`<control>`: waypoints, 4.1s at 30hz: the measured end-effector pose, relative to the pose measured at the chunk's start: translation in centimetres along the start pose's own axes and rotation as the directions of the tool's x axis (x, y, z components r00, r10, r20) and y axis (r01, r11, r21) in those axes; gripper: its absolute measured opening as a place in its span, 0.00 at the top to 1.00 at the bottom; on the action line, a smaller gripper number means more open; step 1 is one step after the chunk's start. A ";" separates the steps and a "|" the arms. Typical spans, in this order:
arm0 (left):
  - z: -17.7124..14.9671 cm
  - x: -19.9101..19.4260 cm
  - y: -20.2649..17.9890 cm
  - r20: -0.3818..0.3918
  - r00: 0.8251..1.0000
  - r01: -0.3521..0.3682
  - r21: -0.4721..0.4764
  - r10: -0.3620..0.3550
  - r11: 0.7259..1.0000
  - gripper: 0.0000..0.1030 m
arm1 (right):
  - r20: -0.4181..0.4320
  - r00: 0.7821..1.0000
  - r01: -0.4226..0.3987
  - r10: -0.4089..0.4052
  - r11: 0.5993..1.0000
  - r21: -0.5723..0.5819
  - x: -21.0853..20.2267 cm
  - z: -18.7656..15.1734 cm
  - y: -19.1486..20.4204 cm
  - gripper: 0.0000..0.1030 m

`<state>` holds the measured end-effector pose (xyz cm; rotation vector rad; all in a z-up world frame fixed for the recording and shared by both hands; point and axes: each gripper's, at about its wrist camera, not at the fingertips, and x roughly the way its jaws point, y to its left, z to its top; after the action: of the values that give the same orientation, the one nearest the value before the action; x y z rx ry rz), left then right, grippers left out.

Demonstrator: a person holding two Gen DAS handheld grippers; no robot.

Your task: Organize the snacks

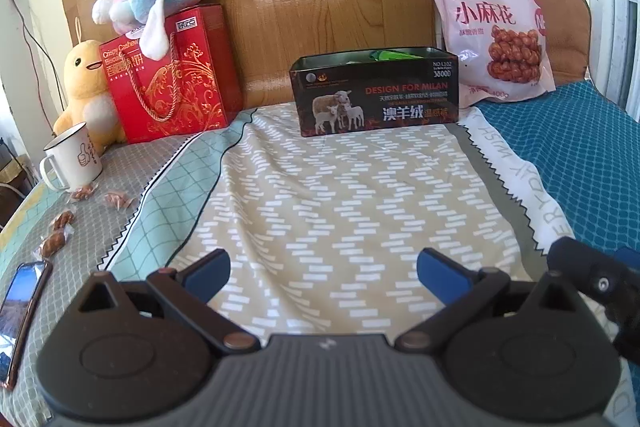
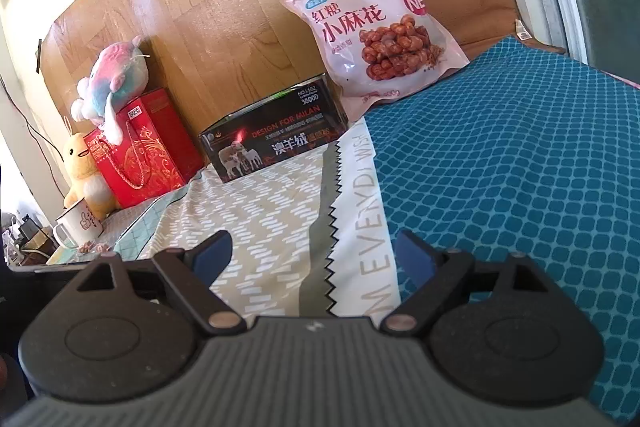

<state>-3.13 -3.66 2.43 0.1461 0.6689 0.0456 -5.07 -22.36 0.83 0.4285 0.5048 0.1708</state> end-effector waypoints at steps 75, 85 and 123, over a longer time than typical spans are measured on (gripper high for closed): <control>-1.9 2.3 1.2 -0.126 0.986 0.102 -0.072 -0.111 0.992 0.00 | -0.035 0.999 -0.002 0.003 1.000 0.015 0.7 -0.3 -0.5 0.08; -0.5 0.5 2.6 -0.011 0.998 -0.058 -0.026 0.058 0.998 0.00 | -0.049 0.999 -0.013 0.013 1.000 0.012 1.0 -0.4 -0.4 0.08; -0.6 0.4 2.7 -0.001 0.999 -0.044 -0.029 0.044 0.999 0.00 | -0.065 0.997 -0.035 0.032 0.998 -0.051 1.3 -0.5 0.6 0.07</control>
<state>-3.16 -0.87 2.13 0.1326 0.6656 0.0975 -4.24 -21.33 0.09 0.3816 0.5557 0.2305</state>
